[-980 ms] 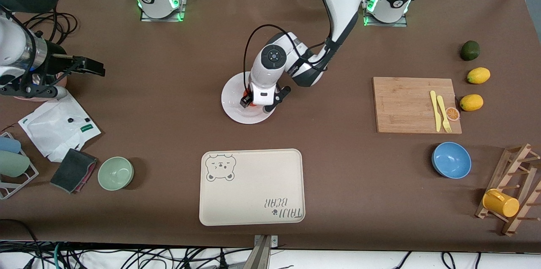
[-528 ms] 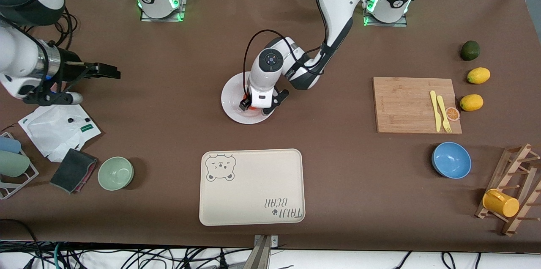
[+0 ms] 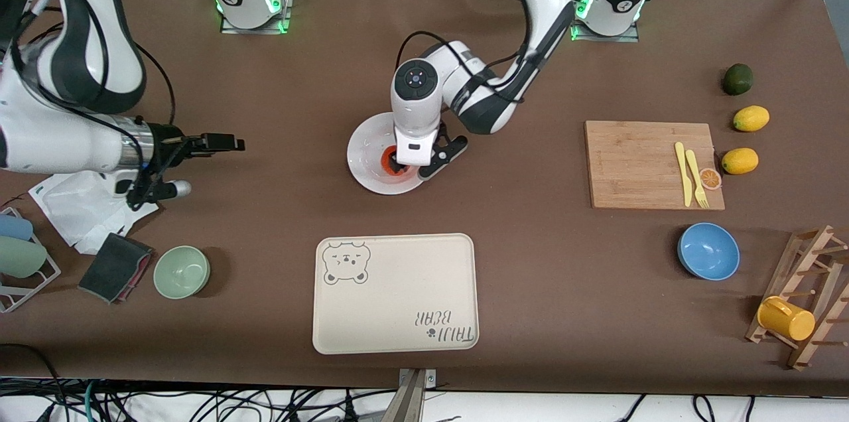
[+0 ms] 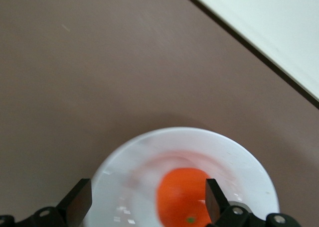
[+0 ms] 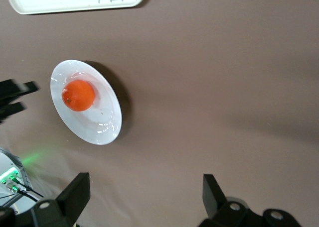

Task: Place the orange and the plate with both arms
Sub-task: 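Release the orange and withdraw the left gripper while the right gripper approaches the plate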

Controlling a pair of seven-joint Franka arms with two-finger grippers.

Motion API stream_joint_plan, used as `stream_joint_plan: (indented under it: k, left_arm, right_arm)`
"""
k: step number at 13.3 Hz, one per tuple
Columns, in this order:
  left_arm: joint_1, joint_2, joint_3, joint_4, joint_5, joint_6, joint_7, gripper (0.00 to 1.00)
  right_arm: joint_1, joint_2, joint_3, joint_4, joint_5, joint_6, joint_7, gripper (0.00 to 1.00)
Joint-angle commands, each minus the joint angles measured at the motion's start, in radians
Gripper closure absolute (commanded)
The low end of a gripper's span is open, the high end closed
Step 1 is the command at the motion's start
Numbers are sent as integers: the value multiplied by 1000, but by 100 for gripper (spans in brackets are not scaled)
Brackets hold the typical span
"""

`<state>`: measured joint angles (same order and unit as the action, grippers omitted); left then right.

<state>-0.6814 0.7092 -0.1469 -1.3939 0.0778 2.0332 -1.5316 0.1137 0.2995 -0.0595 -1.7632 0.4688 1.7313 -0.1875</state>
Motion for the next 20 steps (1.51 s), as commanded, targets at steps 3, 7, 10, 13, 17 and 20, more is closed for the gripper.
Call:
stream_joint_plan:
  k: [3, 7, 10, 13, 17, 20]
  left_arm:
    - [133, -121, -2, -28, 30, -315, 417, 0]
    - [328, -198, -5, -39, 30, -461, 768, 0]
    - [449, -304, -10, -82, 17, -526, 994, 0]
    - [535, -423, -14, -89, -19, -620, 1134, 0]
    - [671, -530, -14, -99, -87, -677, 1390, 0]
    - [739, -554, -13, -105, -117, -674, 1572, 0]
  right_arm:
    - [0, -176, 75, -397, 168, 328, -118, 0]
    - [-2, -238, 231, -608, 328, 618, -118, 0]
    - [0, -154, 337, -611, 465, 770, -118, 0]
    - [-2, -70, 418, -604, 661, 905, -125, 0]
    - [0, -13, 426, -595, 752, 913, -161, 1]
    - [1, 44, 426, -555, 752, 913, -162, 2]
